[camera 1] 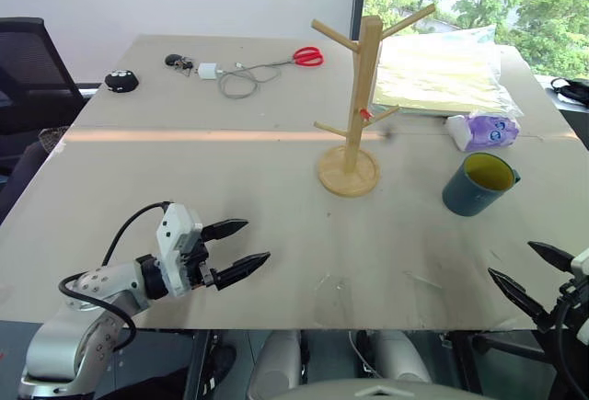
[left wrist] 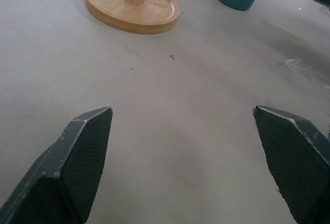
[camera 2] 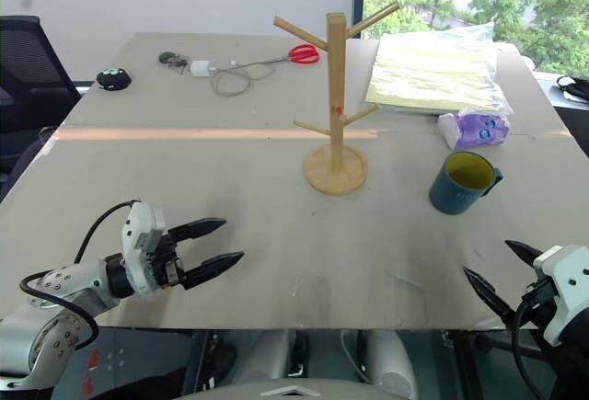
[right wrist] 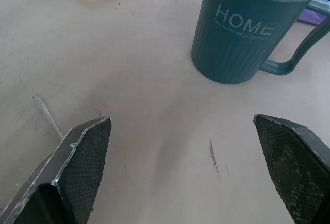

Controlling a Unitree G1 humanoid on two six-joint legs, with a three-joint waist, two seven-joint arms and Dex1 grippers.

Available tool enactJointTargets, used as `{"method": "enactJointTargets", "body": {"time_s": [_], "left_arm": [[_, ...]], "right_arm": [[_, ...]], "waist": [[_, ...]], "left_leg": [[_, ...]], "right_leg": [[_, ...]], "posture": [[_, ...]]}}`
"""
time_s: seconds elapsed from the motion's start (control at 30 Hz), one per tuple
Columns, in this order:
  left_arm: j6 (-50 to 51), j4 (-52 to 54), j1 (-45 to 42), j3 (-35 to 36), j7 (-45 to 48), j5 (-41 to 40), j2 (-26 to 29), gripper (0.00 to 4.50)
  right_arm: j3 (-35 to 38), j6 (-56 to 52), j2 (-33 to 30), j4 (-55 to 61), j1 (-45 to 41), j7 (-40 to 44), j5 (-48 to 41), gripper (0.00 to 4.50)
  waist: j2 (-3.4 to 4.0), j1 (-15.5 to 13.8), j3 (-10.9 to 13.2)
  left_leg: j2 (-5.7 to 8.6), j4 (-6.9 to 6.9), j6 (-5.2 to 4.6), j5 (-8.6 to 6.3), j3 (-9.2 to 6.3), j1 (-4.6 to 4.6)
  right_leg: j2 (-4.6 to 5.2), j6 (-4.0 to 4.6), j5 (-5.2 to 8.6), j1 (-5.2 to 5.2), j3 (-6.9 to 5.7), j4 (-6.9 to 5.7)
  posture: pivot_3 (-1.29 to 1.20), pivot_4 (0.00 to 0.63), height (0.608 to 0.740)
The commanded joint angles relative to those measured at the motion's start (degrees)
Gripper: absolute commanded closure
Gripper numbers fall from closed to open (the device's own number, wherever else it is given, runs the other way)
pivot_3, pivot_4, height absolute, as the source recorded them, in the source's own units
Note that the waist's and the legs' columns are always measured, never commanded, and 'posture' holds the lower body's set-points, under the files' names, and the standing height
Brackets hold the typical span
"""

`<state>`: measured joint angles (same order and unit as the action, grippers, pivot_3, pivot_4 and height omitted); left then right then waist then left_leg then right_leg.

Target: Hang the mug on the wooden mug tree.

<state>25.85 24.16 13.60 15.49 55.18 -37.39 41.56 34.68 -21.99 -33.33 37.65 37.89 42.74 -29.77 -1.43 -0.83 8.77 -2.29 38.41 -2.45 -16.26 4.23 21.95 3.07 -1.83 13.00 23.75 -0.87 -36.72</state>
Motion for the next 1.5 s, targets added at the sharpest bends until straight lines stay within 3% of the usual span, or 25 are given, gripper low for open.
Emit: {"method": "enactJointTargets", "body": {"time_s": [0.03,0.13,0.37,0.43,0.53,0.67,0.77,1.5], "left_arm": [[0.12,2.76,-2.17,0.98,2.49,-2.96,1.48,0.0],[0.78,6.91,-5.03,-0.49,9.11,-7.31,4.6,0.0],[3.33,10.94,-9.91,-2.79,9.18,-10.69,6.11,0.0],[3.43,11.09,-10.66,-3.4,8.93,-10.47,5.98,0.0],[2.3,10.38,-10.03,-3.46,9.66,-9.49,5.57,0.0],[0.01,9.73,-7.54,-2.9,10.9,-8.27,5.13,0.0],[-1.57,9.14,-6.26,-2.68,11.6,-7.32,5.03,0.0],[0.5,11.05,-7.95,-2.6,9.09,-9.13,6.27,0.0]], "right_arm": [[-0.93,-3.82,-0.23,2.7,-4.04,-6.34,1.29,0.03],[-4.1,-11.53,0.36,1.31,-13.45,-17.03,4.21,0.03],[-5.95,-15.21,2.2,-6.99,-25.22,-23.69,6.48,0.03],[-6.82,-14.67,2.54,-9.27,-27.12,-24.07,7.18,0.57],[-7.85,-11.75,2.83,-13.63,-28.56,-23.48,8.82,1.91],[-7.9,-7.2,2.84,-19.8,-30.03,-21.56,9.57,1.91],[-8.56,-3.91,2.6,-23.95,-31.65,-20.04,9.99,2.63],[-13.89,1.93,2.96,-35.73,-43.01,-16.13,11.0,2.63]], "waist": [[0.0,0.01,0.0],[-0.17,0.24,0.09],[0.11,-0.08,-0.04],[0.12,0.03,-0.04],[0.13,0.15,-0.04],[0.14,0.25,-0.03],[0.15,0.21,-0.01],[0.17,0.23,-0.01]], "left_leg": [[0.0,0.0,0.0,0.0,0.0,0.0],[-0.07,0.1,0.01,0.01,0.03,0.03],[0.13,-0.03,0.0,0.01,0.04,0.13],[0.11,-0.03,0.0,0.01,0.01,0.17],[0.11,-0.06,0.0,0.01,0.04,0.14],[0.11,-0.06,-0.01,0.0,0.19,0.07],[0.11,-0.05,-0.04,-0.01,0.24,0.02],[0.09,-0.03,-0.05,0.0,0.25,-0.04]], "right_leg": [[0.0,0.0,0.0,0.0,0.0,0.0],[-0.03,0.01,-0.02,0.07,-0.02,-0.03],[-0.17,0.27,-0.15,0.09,-0.03,0.01],[-0.27,0.25,-0.15,0.12,-0.01,0.02],[-0.33,0.2,-0.13,0.12,0.0,0.02],[-0.33,0.15,-0.11,0.11,0.01,0.03],[-0.35,-0.02,-0.01,0.09,0.08,0.01],[-0.4,0.17,-0.12,0.05,0.15,-0.06]], "posture": [[0.0,0.15,0.74],[0.0,0.15,0.74],[0.0,0.15,0.74],[0.0,0.15,0.74],[0.0,0.15,0.74],[0.0,0.15,0.74],[0.0,0.15,0.74],[0.0,0.15,0.74]]}}
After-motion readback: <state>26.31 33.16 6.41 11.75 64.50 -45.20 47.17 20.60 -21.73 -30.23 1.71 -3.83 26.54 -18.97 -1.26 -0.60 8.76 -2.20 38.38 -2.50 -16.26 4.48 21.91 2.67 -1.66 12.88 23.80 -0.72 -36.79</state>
